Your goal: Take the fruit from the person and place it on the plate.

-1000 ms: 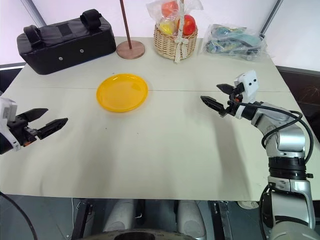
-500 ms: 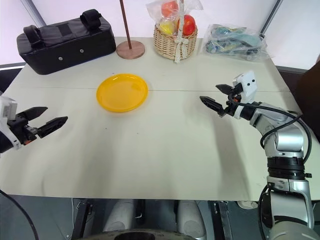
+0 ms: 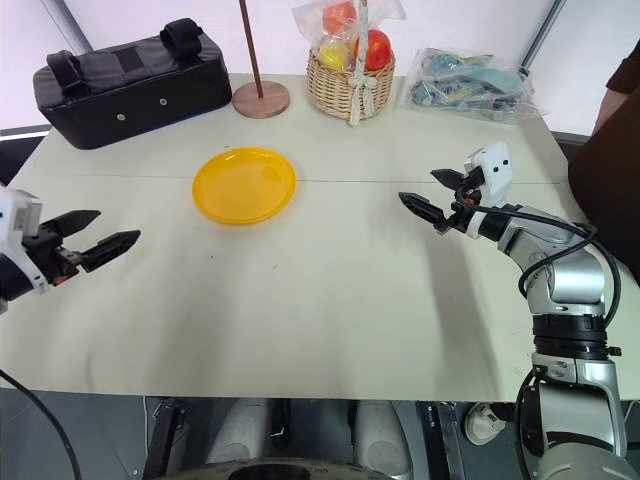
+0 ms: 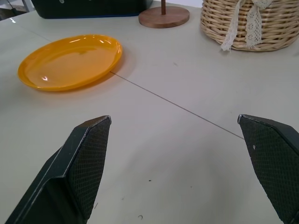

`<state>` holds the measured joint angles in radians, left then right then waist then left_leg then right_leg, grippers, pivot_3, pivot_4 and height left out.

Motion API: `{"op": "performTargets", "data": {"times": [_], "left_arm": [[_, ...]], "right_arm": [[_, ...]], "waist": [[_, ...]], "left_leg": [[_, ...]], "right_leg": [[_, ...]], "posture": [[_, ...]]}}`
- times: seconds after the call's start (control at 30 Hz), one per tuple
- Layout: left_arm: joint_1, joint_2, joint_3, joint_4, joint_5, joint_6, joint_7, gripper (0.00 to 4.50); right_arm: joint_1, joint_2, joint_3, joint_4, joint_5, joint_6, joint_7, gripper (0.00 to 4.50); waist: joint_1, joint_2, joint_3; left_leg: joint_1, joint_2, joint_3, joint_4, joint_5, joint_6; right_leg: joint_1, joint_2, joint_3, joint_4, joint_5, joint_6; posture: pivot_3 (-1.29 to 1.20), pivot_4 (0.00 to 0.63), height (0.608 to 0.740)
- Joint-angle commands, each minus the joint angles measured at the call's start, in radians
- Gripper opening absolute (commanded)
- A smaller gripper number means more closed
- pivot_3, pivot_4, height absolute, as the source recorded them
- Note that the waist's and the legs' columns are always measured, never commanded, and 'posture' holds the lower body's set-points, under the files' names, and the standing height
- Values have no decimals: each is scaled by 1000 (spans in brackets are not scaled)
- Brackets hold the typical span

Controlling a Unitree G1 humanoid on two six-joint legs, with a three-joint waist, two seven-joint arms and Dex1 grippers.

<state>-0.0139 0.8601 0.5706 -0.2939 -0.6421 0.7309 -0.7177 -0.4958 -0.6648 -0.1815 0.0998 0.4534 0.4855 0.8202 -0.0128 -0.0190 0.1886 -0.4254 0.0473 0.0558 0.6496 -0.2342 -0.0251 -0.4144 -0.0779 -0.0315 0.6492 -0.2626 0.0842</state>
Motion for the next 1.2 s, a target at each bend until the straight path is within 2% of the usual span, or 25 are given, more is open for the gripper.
{"op": "performTargets", "data": {"times": [0.03, 0.67, 1.03, 1.1, 1.2], "left_arm": [[-6, 4, 11, -12, 0, -20, -4, 4500], [-51, 0, -27, 10, 18, -39, 4, 4500], [-98, 36, -27, 45, 47, -66, -11, 4500], [-99, 33, -32, 46, 49, -69, -10, 4500], [-98, 27, -37, 46, 49, -71, -9, 4500]], "right_arm": [[-7, 1, -21, -14, 7, -24, 4, 4441], [-4, 8, -23, 14, -5, -56, 7, 4441], [-8, 13, -19, 21, -11, -67, 12, 4441], [-5, 7, -19, -8, 16, -37, 33, 4441], [4, -25, -54, -162, 185, 133, 99, 4441]], "waist": [[0, 0, 0], [0, 0, 0], [0, 0, 0], [0, 0, 0], [0, 0, 0]], "left_leg": [[0, 0, 0, 0, 0, 0], [0, 0, 0, 0, 0, 0], [0, 0, 0, 0, 0, 0], [0, 0, 0, 0, 0, 0], [0, 0, 0, 0, 0, 0]], "right_leg": [[0, 0, 0, 0, 0, 0], [0, 0, 0, 0, 0, 0], [0, 0, 0, 0, 0, 0], [0, 0, 0, 0, 0, 0], [0, 0, 0, 0, 0, 0]], "posture": [[0, 150, 740], [0, 150, 740], [0, 150, 740], [0, 150, 740], [0, 150, 740]]}}
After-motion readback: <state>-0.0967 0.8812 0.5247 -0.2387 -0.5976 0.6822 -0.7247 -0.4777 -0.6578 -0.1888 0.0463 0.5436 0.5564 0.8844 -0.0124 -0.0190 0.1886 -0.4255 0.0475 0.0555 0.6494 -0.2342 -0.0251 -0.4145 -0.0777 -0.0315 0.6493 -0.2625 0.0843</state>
